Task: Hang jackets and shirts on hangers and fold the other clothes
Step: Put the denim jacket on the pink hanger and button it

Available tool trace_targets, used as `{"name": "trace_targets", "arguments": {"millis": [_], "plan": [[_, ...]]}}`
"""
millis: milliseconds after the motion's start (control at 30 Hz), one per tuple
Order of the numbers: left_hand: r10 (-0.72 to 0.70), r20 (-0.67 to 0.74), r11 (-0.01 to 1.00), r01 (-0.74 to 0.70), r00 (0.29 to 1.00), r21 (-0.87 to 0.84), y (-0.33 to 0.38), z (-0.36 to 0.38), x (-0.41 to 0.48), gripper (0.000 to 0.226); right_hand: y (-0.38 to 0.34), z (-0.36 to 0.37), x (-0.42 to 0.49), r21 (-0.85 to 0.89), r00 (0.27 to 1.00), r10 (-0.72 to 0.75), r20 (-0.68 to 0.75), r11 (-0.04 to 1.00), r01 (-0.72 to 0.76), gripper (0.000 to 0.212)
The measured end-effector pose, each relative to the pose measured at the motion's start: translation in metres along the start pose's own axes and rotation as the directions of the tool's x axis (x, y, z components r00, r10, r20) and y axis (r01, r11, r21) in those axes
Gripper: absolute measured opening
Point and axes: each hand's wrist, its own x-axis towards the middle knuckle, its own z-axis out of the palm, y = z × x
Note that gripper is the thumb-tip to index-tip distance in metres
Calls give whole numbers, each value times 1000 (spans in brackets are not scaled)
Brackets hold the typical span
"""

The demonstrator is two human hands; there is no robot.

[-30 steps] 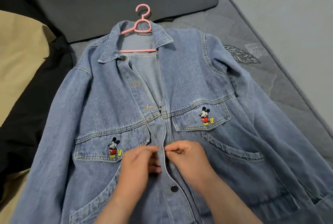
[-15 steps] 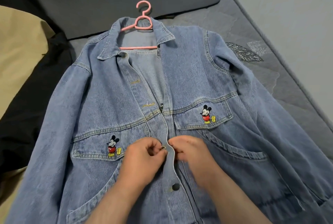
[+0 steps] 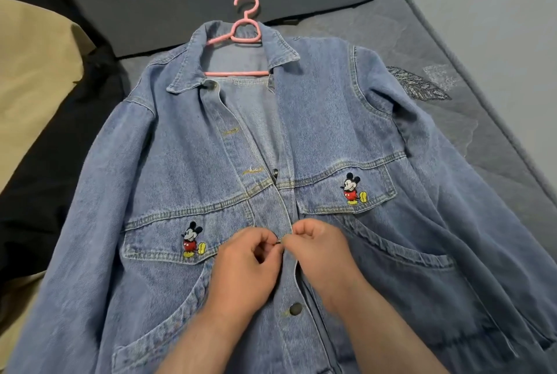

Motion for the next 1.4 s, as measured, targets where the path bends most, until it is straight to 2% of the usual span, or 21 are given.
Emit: {"name": "trace_targets", "arguments": {"millis": [167,233,300,400,533,600,667,800,967,1100,1333,1400], "plan": [[34,-20,998,-33,999,49,2,4,-1,20,-4,7,8,-27,993,86,-82,996,-88,18],[55,-27,997,-53,998,56,2,5,-2,18,-7,9,11,-17,988,118,-104,993,-120,22],[74,-27,996,-72,997,45,2,4,-3,17,-8,9,14,95,982,168,-87,983,-160,32],[69,-28,997,-68,997,27,4,4,-3,17,-6,7,16,231,966,253,-59,945,-233,25],[-48,-40,994,44,998,-100,8,5,-3,20,-5,7,16,323,954,301,-8,903,-282,24],[-179,-11,964,173,984,-203,12,6,0,18,-5,5,14,358,957,288,41,890,-283,24],[-274,28,925,272,961,-266,13,7,4,18,-5,3,12,275,964,258,56,925,-264,21],[-363,129,851,385,923,-358,18,2,13,20,-2,0,9,214,972,221,78,949,-233,26],[-467,297,671,552,833,-494,27,-5,17,22,-2,-2,7,158,979,160,127,971,-179,25],[-474,360,672,595,803,-441,26,-8,23,20,-2,-3,9,8,981,108,161,994,-110,28],[-441,370,749,562,818,-351,28,-9,26,24,2,-7,5,84,984,57,169,994,-72,23],[-458,364,743,574,811,-345,28,-7,29,25,2,-8,6,72,984,43,172,996,-56,22]]}}
